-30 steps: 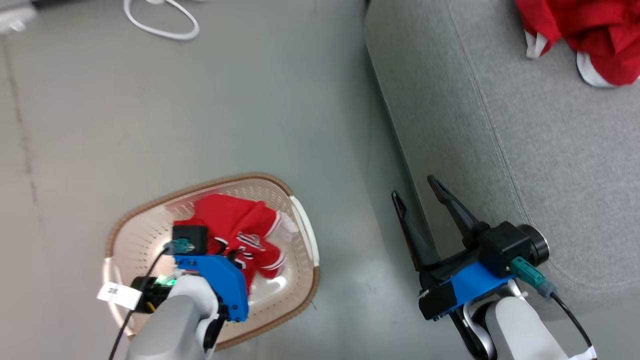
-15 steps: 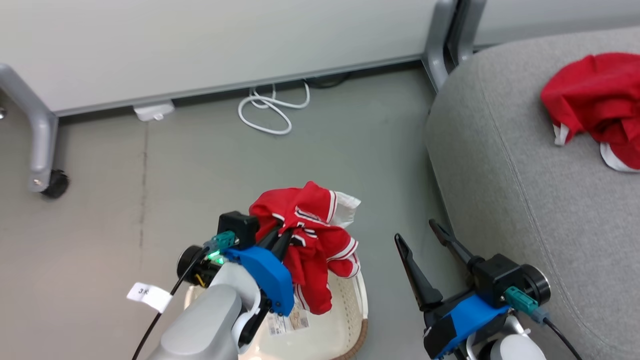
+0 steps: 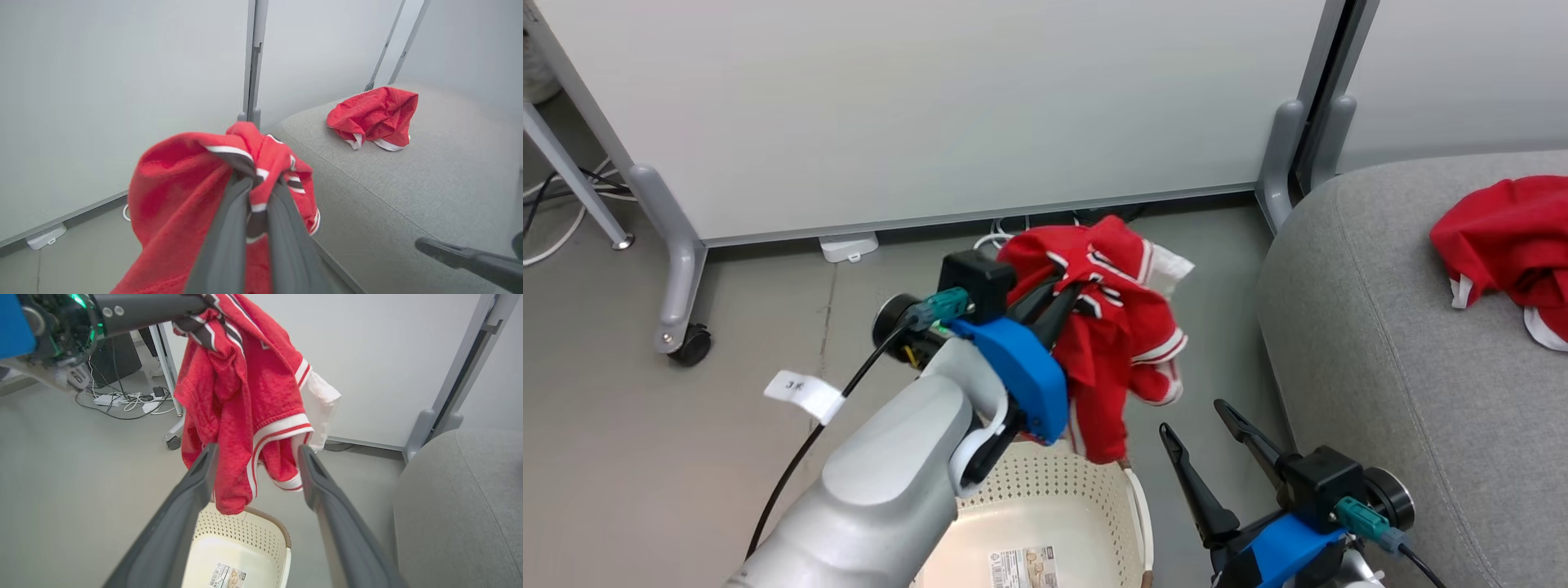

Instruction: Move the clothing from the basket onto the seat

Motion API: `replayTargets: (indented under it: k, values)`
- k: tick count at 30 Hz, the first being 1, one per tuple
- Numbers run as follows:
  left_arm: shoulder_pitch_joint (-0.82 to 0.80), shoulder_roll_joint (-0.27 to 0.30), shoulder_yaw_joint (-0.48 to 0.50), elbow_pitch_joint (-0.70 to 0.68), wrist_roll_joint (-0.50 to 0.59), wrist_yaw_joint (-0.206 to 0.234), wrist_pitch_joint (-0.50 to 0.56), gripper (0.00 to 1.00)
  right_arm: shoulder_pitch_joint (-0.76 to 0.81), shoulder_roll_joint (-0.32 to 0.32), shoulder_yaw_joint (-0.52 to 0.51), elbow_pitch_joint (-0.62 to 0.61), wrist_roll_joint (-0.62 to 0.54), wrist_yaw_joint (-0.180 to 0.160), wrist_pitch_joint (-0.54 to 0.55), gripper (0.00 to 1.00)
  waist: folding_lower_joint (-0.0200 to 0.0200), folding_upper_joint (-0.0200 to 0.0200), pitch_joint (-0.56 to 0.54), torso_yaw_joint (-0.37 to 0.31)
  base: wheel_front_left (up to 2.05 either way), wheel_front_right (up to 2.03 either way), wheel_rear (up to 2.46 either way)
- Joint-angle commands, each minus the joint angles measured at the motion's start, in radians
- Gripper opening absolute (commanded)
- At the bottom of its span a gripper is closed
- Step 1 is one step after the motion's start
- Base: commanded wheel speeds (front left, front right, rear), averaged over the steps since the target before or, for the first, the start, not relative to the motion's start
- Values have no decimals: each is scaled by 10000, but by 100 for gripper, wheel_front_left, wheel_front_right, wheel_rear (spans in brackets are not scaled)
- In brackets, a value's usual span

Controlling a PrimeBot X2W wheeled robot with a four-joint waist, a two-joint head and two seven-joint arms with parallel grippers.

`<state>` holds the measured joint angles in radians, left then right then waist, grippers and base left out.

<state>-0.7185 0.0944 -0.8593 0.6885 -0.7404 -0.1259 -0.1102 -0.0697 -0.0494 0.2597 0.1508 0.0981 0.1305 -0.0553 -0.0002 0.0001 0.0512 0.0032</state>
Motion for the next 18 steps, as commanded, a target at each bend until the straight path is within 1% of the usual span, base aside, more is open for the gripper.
replayTargets:
  k: [1,7,18]
  values:
    - [-199,-15,-43,-58,-48,-73,4,0,146,-18,-7,-43,-8,5,12,100,2,-1,-34,21,0,0,0]
    - [-797,-239,-496,-232,-248,-73,156,0,294,-18,15,-128,43,5,111,100,2,-1,-236,2,0,0,0]
    - [-1519,-410,-1089,-386,-776,-74,82,0,417,-18,-40,-197,91,5,196,100,2,-1,-541,-172,0,0,0]
